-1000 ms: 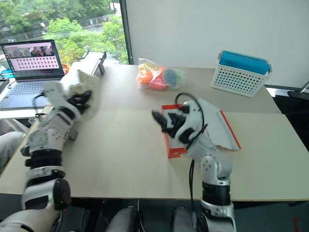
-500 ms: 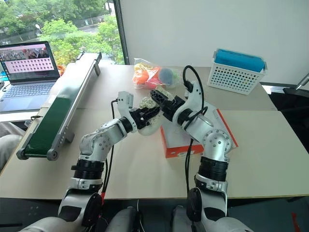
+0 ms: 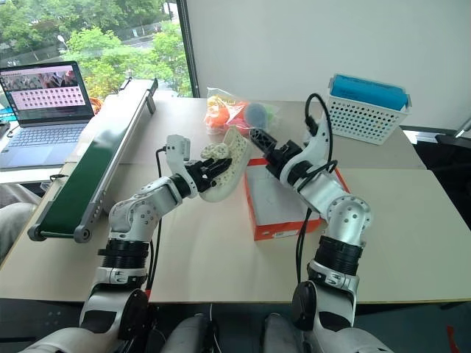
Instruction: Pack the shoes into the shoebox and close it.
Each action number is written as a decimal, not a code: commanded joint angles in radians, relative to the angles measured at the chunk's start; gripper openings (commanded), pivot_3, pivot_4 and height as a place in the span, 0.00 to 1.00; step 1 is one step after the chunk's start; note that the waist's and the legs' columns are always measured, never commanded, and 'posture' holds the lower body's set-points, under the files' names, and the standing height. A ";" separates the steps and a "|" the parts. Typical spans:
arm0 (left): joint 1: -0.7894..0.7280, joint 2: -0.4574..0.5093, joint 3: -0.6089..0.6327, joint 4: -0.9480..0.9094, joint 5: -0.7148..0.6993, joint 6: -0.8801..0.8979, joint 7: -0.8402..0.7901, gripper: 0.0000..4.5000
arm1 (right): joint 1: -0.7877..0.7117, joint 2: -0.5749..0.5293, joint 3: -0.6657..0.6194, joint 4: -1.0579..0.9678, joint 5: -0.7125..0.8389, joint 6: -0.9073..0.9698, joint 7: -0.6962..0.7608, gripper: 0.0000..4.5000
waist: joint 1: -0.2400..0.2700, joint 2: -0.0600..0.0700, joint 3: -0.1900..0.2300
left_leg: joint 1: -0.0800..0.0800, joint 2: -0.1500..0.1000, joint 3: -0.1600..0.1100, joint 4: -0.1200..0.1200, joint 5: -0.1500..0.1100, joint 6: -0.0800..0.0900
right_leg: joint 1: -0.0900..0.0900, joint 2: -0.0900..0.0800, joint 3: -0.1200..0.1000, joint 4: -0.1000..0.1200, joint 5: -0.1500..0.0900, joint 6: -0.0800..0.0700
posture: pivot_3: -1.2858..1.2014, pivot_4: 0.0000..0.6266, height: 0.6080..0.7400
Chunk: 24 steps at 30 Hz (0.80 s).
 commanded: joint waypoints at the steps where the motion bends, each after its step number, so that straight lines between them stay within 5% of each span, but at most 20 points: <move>1: -0.020 -0.008 0.005 -0.033 -0.010 -0.025 -0.013 0.44 | -0.027 -0.045 0.011 -0.063 0.064 0.021 -0.043 1.00 | 0.000 0.000 0.000 | 0.000 0.000 0.000 0.000 0.000 0.000 | 0.000 0.000 0.000 0.000 0.000 0.000 | 0.52 0.24 0.73; 24: 0.005 -0.025 0.026 -0.190 -0.107 0.036 -0.025 0.44 | 0.023 -0.064 0.084 0.051 0.095 0.013 -0.035 1.00 | 0.002 0.001 0.000 | 0.000 0.000 0.000 0.000 0.000 0.000 | 0.000 0.000 0.000 -0.001 0.000 0.000 | 0.52 0.24 0.73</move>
